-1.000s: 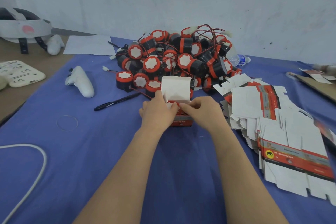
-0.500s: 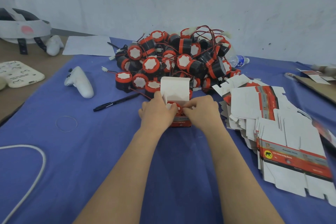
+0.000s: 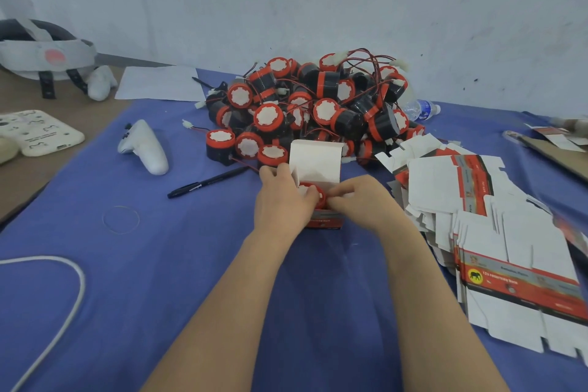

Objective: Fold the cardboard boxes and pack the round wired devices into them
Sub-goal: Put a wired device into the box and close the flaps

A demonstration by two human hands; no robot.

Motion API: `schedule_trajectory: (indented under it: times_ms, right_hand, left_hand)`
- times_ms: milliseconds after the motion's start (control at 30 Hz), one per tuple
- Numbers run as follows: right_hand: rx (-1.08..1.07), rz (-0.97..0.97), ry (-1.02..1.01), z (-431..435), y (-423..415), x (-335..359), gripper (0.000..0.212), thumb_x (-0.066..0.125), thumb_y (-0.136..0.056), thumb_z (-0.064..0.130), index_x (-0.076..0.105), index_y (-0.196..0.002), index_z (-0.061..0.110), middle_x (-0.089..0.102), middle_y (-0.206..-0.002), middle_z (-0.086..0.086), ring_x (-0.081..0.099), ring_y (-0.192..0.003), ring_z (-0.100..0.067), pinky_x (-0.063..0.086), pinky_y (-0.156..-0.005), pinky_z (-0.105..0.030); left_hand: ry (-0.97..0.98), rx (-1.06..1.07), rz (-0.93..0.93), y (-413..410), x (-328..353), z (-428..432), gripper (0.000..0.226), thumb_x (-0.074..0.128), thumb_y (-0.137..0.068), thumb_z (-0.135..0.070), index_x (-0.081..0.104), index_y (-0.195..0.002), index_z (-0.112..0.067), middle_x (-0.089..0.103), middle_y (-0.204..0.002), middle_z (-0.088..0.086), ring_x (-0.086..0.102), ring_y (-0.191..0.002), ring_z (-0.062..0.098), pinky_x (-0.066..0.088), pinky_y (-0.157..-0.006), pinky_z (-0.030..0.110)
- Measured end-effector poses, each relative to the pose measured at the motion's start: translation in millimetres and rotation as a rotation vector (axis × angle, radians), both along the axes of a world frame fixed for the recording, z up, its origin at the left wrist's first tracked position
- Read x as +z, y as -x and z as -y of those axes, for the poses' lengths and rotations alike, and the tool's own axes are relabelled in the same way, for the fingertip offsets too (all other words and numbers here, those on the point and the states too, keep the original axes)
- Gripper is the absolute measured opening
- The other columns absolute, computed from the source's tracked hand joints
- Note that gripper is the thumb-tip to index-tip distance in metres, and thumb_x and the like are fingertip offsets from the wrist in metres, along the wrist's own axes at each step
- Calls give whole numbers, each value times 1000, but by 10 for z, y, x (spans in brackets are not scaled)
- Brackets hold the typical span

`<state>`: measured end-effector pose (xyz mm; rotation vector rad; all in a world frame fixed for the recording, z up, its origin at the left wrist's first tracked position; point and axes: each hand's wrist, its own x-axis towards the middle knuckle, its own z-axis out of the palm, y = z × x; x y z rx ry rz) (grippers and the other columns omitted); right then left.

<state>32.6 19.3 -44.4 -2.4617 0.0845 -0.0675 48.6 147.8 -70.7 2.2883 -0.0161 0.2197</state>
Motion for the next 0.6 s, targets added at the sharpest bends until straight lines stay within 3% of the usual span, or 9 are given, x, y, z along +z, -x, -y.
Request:
schedule_trajectory:
  times_ms: [200,333,400,500,600]
  right_hand:
    - [-37,45,113,-46,-22,-7,22,57,-85,11,78,-89,9,73,-93,-10,60,-96,-24,54,-80,-41]
    - [-54,89,248,-86,-35,-31,21,57,-86,14,72,-100,12,65,-104,-11,54,-104,-25,48,-73,-33]
    - [-110,109,269,-125,-45,-48,28,59,-86,15,58,-114,14,54,-115,-10,53,-100,-24,39,-69,-30]
    - [-150,245,191,-174,-21,-94,47,59,-86,11,40,-129,15,52,-121,-8,53,-97,-24,34,-68,-29]
    - [-119,341,41,-155,9,-115,34,59,-91,24,52,-122,14,63,-104,-1,58,-94,-19,37,-67,-27]
  left_hand:
    - [11,-2,-1,-11,-8,1,41,59,-90,-34,44,-122,-12,39,-120,7,43,-87,18,37,-72,29]
    - [21,3,8,-7,-10,8,39,58,-91,-32,44,-121,-12,40,-119,8,46,-89,21,38,-73,31]
    - [33,5,11,-6,-13,20,38,58,-91,-31,44,-120,-11,40,-118,8,48,-89,23,39,-72,31]
    - [58,21,27,-20,-25,34,38,58,-91,-30,44,-121,-11,40,-119,8,46,-87,22,40,-71,32]
    - [101,77,41,-46,-38,0,43,59,-90,-29,43,-126,-10,41,-121,10,53,-98,28,42,-73,33]
